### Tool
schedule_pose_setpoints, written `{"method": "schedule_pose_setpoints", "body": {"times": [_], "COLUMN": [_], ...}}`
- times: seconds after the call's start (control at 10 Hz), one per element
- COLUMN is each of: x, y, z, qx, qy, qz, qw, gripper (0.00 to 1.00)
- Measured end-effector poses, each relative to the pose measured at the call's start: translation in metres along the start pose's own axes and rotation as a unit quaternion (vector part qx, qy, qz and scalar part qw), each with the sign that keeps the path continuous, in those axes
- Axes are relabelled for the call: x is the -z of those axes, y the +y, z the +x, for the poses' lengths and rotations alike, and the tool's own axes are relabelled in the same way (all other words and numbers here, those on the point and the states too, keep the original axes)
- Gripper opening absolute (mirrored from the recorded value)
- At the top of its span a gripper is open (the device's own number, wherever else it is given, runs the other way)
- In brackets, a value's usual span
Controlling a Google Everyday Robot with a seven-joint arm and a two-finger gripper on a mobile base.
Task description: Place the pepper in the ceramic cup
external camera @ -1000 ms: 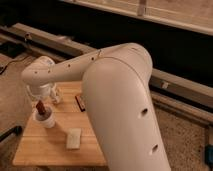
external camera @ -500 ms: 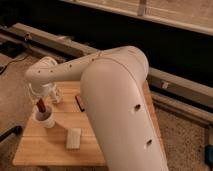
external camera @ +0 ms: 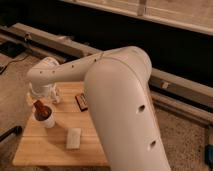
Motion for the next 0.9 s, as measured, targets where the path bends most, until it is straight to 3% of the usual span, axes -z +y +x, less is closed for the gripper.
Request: {"method": "schedule_pose_setpoints", "body": {"times": [0.2,0.5,0.9], "x": [0.010,0.034,0.035], "y": [0.001,-0.012,-0.012], "z": [0.003,0.015,0.016], "qx": [-0.005,-0.044,-0.047], "qy": [-0.010,-0.027,-0.028], "qz": [-0.001,0.003,0.003], "qw": [0.9999,0.9987,0.9985], "gripper": [0.69,0.69,0.69]}}
